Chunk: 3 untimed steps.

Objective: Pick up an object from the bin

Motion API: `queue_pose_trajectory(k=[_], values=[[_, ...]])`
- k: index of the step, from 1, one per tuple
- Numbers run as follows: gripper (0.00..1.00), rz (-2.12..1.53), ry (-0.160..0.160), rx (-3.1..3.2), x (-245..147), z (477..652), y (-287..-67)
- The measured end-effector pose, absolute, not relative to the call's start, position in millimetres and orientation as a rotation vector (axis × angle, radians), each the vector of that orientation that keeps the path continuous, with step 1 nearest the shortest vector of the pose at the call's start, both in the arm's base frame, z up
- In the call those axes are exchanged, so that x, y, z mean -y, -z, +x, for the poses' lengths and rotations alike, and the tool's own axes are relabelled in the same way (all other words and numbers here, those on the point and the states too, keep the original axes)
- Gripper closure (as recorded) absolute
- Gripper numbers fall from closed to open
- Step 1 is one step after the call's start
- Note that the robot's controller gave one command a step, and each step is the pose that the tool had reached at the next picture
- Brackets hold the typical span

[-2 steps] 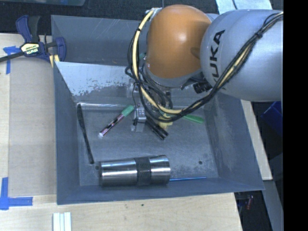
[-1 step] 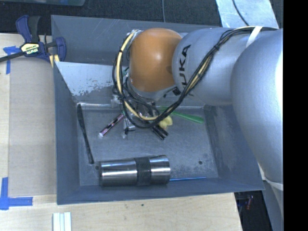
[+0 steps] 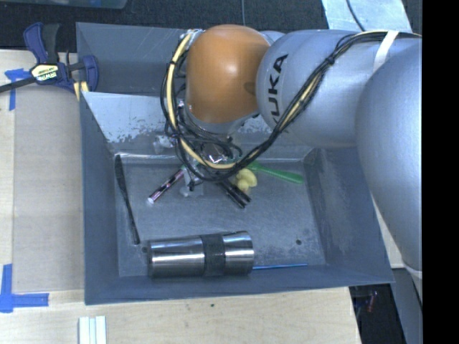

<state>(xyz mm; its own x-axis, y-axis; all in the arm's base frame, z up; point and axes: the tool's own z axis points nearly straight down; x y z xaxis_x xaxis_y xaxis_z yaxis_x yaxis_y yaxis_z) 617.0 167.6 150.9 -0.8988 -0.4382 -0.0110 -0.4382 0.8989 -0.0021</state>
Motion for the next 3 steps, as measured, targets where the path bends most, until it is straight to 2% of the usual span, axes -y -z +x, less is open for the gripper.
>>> queue_pose_trajectory(k=[1, 2, 3], values=[[0.00, -0.637, -0.001, -3.076, -153, 616.1, -119], [0.00, -0.953, -0.001, -2.978, -147, 624.8, -70], [1.00, -0.903, -0.001, -2.996, -150, 625.3, -72]])
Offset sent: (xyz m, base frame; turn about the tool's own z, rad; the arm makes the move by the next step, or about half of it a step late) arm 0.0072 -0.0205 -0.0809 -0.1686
